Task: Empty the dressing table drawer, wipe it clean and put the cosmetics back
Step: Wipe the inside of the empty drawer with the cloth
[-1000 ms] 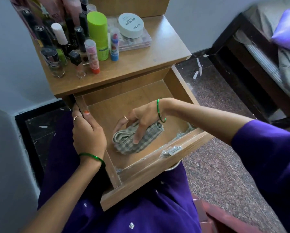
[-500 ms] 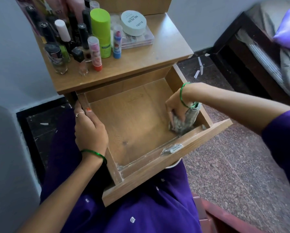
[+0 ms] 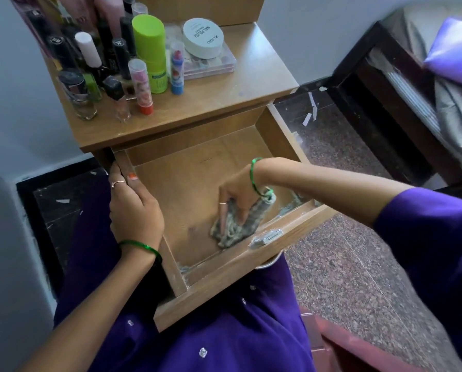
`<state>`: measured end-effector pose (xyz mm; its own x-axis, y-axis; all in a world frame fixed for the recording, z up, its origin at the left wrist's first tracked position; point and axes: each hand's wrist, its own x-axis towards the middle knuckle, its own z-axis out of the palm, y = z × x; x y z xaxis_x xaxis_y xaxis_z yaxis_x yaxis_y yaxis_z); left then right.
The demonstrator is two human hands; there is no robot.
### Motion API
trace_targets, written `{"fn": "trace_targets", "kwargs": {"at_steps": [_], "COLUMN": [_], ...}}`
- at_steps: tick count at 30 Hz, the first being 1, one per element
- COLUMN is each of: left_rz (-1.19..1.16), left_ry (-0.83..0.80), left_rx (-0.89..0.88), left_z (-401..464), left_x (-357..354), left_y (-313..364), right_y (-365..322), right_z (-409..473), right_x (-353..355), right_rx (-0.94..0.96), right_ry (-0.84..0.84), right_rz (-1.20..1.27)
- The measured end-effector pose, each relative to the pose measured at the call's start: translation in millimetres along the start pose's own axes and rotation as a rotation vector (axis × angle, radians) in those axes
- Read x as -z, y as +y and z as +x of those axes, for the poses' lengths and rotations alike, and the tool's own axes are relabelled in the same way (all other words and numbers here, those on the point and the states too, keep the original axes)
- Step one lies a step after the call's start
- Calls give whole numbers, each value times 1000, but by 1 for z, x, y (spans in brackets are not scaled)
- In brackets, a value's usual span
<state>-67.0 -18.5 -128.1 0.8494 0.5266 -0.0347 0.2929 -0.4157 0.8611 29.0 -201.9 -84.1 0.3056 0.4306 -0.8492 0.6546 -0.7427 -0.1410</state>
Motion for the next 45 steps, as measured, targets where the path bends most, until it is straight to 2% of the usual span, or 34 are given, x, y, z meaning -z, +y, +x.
{"fn": "trace_targets", "kwargs": {"at_steps": [1,2,4,7,12,15,17,20,23,25,29,31,35,37,39,43,45], "left_rz": [1,0,-10,-11,14,12,12,24,20,23,38,35,5,-1,7,25,30], "left_ry": [-2,-5,-2,1,3,3,11,14,14,11,13,12,4,-1,4,15,11], "left_rx": [0,3,8,8,16,12,-4,-6,1,9,7,2,-4,-4,-9,-8,-5], "left_z": [0,-1,-2,-3,-2,0,1,2,1,1,1,0,-2,-3,-1,1,1], "left_x": [0,0,0,0,-2,-2,-3,-2,-2,-1,-2,-1,-1,-1,-2,-3,-2], "left_y": [0,1,3,3,-1,-1,-2,-3,-2,-2,-2,-3,-3,-2,-2,-2,-2], "right_y": [1,3,14,23,30,32,30,28,28,30,36,36,27,30,37,36,30], "right_z": [-5,-15,-36,-40,-38,-33,-38,-49,-43,-34,-29,-36,-54,-60,-66,-68,-61], "right_x": [-6,-10,-10,-13,-9,1,21,48,50,38,8,-5,-18,-13,2,25,17], "right_rx": [55,22,-36,-131,-362,-390,-379,-414,-506,-566,-606,-622,-582,-553,-543,-427,-363], "right_ry": [-92,-161,-125,-102,-230,-301,-226,62,380,486,533,477,30,-61,14,270,281], "right_rz": [98,179,204,60,-174,-241,-191,-77,-107,-118,-66,-34,-17,-27,-14,-51,-64]}}
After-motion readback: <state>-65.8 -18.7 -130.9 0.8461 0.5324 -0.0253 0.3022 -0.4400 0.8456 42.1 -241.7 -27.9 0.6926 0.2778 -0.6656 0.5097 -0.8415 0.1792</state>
